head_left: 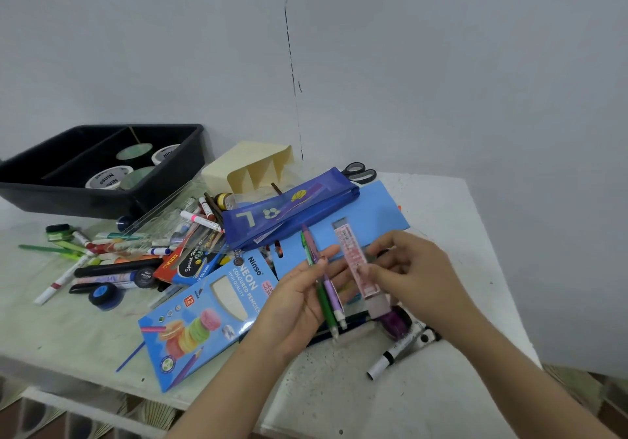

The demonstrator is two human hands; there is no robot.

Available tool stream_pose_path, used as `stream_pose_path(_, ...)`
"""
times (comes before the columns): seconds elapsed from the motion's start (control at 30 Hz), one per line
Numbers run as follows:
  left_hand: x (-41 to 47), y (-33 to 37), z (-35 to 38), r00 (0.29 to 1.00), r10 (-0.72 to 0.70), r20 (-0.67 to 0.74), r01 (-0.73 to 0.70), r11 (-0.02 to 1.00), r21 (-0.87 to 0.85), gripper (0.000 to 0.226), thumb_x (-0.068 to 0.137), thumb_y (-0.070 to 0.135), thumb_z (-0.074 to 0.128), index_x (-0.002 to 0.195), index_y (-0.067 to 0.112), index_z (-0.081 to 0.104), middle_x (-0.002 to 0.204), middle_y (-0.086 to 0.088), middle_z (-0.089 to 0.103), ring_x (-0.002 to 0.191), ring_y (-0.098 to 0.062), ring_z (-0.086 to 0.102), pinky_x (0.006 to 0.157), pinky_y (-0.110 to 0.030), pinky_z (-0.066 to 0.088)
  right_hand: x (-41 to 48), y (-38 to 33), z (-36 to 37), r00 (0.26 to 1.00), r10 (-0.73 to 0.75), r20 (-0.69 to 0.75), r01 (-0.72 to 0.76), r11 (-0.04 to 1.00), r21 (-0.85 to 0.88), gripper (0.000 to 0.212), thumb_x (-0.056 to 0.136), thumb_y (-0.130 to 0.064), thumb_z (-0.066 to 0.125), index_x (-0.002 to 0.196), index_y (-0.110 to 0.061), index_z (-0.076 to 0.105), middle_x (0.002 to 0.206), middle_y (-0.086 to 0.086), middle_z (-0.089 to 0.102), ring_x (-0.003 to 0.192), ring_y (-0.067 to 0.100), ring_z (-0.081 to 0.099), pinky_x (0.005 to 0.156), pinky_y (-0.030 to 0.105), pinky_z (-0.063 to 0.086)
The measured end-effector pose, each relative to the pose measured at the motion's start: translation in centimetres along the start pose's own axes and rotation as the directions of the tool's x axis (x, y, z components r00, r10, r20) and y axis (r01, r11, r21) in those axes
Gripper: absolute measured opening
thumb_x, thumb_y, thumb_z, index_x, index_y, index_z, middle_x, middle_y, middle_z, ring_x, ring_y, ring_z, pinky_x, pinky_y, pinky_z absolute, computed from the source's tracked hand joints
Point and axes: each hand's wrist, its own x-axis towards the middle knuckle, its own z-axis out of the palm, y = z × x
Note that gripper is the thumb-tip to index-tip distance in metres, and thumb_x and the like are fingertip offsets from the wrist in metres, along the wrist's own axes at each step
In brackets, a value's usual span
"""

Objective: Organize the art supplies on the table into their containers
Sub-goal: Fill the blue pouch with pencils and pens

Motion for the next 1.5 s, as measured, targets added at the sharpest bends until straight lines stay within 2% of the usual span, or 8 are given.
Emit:
stream_pose_path(0.23, -0.5, 0.0, -0.2, 0.997, 0.016, -0.075, -0.012, 0.999, 0.046, 0.021, 0.096, 0.002, 0.040, 0.095, -0.005, 0.059, 0.079, -0.017, 0.070, 0.069, -0.021, 0.071, 0.055, -0.033, 0.058, 0.5, 0.9, 0.6, 0.978, -0.200, -0.056, 0.168, 0.920, -0.354, 0.012, 0.086, -0.016, 0.062, 0.083, -0.022, 0.072, 0.068, -0.011, 0.061, 0.066, 0.001, 0.054, 0.059, 0.008, 0.037)
stream_pose_path(0.4, -1.0, 0.7, -0.9, 0.994, 0.040, -0.101, -0.033, 0.997, 0.072, 0.016, 0.095, 0.003, 0.042, 0.095, -0.001, 0.058, 0.086, -0.016, 0.072, 0.072, -0.020, 0.071, 0.072, -0.040, 0.056, 1.8, 2.9, -0.3, 0.956, -0.213, 0.201, 0.289, 0.575, -0.766, 0.035, 0.094, -0.026, 0.042, 0.121, -0.046, 0.055, 0.082, -0.015, 0.061, 0.079, 0.007, 0.053, 0.049, 0.015, 0.023)
stream_pose_path(0.47, -1.1, 0.9, -1.0, 0.994, 0.047, -0.094, -0.040, 0.997, 0.069, 0.016, 0.096, 0.003, 0.040, 0.099, -0.001, 0.055, 0.094, -0.017, 0.071, 0.077, -0.022, 0.071, 0.073, -0.042, 0.055, 2.3, 3.9, 0.0, 0.939, -0.244, 0.242, 0.336, 0.511, -0.791, 0.034, 0.095, -0.026, 0.043, 0.121, -0.044, 0.054, 0.094, -0.008, 0.066, 0.084, 0.013, 0.058, 0.047, 0.020, 0.023)
stream_pose_path(0.63, -1.3, 1.2, -0.9, 0.993, 0.056, -0.101, -0.049, 0.997, 0.065, 0.015, 0.096, 0.001, 0.040, 0.096, -0.001, 0.055, 0.091, -0.018, 0.071, 0.073, -0.025, 0.071, 0.067, -0.039, 0.057, 3.1, 4.9, 0.3, 0.906, -0.349, 0.241, 0.383, 0.434, -0.816, 0.023, 0.067, -0.011, 0.078, 0.079, -0.024, 0.064, 0.067, -0.007, 0.058, 0.056, 0.017, 0.056, 0.041, 0.014, 0.010)
stream_pose_path(0.83, -1.4, 1.4, -1.1, 0.991, 0.074, -0.110, -0.067, 0.995, 0.067, 0.016, 0.096, 0.001, 0.039, 0.096, 0.001, 0.055, 0.092, -0.018, 0.071, 0.073, -0.025, 0.071, 0.063, -0.035, 0.060, 3.2, 5.0, 0.1, 0.861, -0.406, 0.307, 0.459, 0.360, -0.812, 0.029, 0.057, -0.009, 0.086, 0.077, -0.024, 0.072, 0.066, -0.004, 0.053, 0.053, 0.015, 0.051, 0.045, 0.011, 0.002)
stream_pose_path(0.97, -1.4, 1.5, -1.3, 0.992, 0.073, -0.103, -0.066, 0.995, 0.070, 0.016, 0.096, 0.001, 0.038, 0.101, 0.001, 0.054, 0.095, -0.018, 0.071, 0.076, -0.025, 0.071, 0.064, -0.036, 0.060, 3.0, 4.9, -1.0, 0.840, -0.443, 0.314, 0.499, 0.401, -0.768, 0.025, 0.059, -0.005, 0.084, 0.074, -0.020, 0.070, 0.071, -0.003, 0.057, 0.060, 0.017, 0.054, 0.037, 0.015, 0.019)
stream_pose_path(1.2, -1.0, 1.6, -1.4, 0.989, 0.090, -0.120, -0.082, 0.994, 0.071, 0.020, 0.096, 0.003, 0.040, 0.112, 0.000, 0.052, 0.098, -0.016, 0.071, 0.076, -0.023, 0.071, 0.061, -0.037, 0.060, 2.0, 4.5, -4.6, 0.924, -0.288, 0.251, 0.380, 0.620, -0.687, 0.019, 0.083, -0.012, 0.067, 0.086, -0.030, 0.062, 0.081, -0.021, 0.055, 0.077, 0.003, 0.044, 0.062, 0.021, 0.039)
stream_pose_path(1.5, -0.3, 1.6, -0.9, 0.988, 0.089, -0.125, -0.084, 0.995, 0.047, 0.019, 0.098, 0.011, 0.041, 0.108, 0.002, 0.054, 0.100, -0.018, 0.071, 0.079, -0.025, 0.071, 0.072, -0.041, 0.059, 0.6, 2.4, -4.8, 0.973, -0.128, 0.193, 0.172, 0.959, -0.226, 0.023, 0.088, -0.004, 0.061, 0.084, -0.027, 0.065, 0.079, -0.013, 0.067, 0.065, 0.007, 0.056, 0.062, 0.011, 0.041)
